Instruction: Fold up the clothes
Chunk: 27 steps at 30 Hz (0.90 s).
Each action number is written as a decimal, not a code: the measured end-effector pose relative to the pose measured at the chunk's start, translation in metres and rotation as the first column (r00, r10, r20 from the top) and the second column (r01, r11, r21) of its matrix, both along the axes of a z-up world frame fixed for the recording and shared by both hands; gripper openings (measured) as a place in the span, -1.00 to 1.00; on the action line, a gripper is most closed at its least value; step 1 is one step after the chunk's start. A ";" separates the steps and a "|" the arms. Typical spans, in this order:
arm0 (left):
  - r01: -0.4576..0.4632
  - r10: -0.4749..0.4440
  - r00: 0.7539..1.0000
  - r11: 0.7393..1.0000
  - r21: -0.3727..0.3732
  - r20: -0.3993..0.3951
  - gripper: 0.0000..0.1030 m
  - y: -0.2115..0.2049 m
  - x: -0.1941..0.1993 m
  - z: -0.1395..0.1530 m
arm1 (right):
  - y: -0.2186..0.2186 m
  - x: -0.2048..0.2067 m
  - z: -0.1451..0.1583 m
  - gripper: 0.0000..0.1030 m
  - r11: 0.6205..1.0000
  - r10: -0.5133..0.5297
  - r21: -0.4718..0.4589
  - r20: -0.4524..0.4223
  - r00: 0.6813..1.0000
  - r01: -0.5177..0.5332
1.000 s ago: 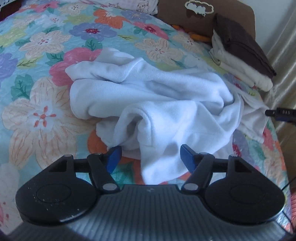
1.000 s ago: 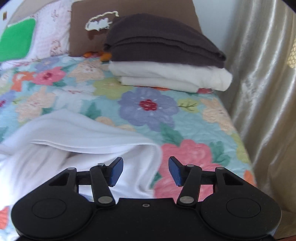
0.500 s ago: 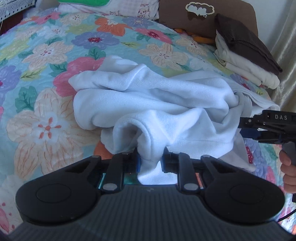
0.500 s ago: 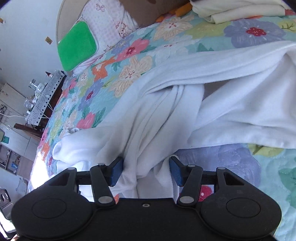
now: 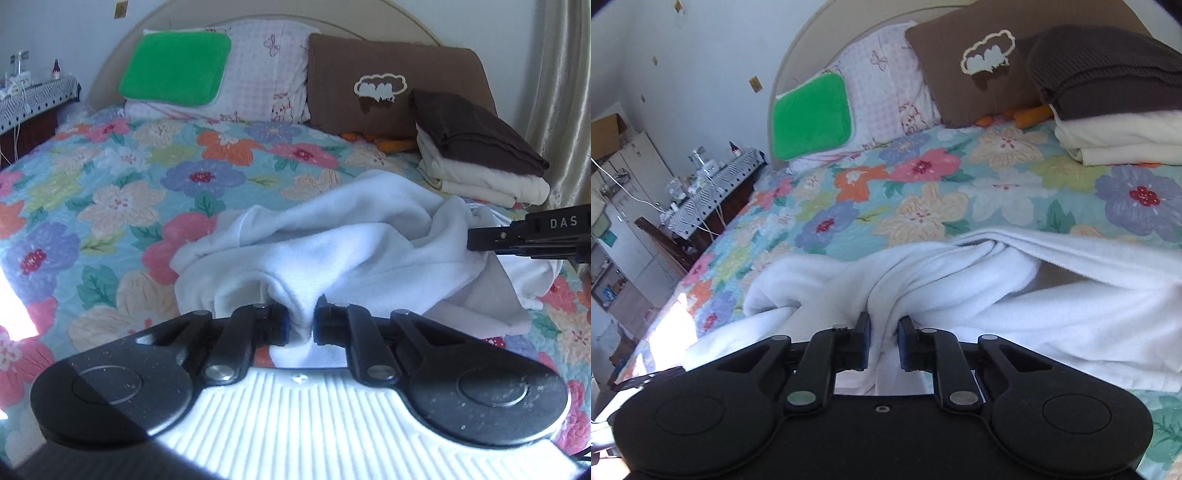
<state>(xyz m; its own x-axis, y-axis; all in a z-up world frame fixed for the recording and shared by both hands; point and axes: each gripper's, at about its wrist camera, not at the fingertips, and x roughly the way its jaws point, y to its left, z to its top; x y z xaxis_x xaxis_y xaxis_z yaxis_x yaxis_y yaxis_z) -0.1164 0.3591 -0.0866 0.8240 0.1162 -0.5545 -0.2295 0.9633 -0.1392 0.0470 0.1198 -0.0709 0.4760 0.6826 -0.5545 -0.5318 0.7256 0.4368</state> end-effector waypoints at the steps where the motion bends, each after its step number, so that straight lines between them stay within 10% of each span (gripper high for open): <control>1: -0.006 0.006 1.000 1.000 -0.006 0.025 -0.80 0.002 -0.004 0.007 | 0.001 -0.005 0.005 -0.65 1.000 0.010 0.008 0.015 1.000 -0.010; 11: -0.043 0.031 0.987 0.996 0.074 0.155 -0.82 0.013 -0.004 0.073 | 0.003 -0.034 0.044 -0.61 0.989 0.148 0.016 0.094 0.984 -0.150; 14: -0.052 0.061 0.992 0.995 -0.082 0.111 -0.86 0.025 0.008 0.069 | 0.004 -0.041 0.025 -0.50 0.973 0.213 -0.099 0.027 0.977 -0.209; 27: -0.011 0.005 0.999 0.991 -0.132 -0.045 -0.68 0.047 0.008 0.007 | -0.045 -0.039 0.040 -0.24 0.959 0.244 -0.170 0.099 0.965 -0.225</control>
<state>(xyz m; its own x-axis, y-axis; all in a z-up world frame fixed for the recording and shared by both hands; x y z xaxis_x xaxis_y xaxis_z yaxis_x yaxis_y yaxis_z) -0.1082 0.4064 -0.0795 0.7973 0.0464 -0.6018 -0.2464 0.9352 -0.2544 0.0081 0.0750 -0.0312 0.3810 0.6922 -0.6129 -0.7360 0.6283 0.2520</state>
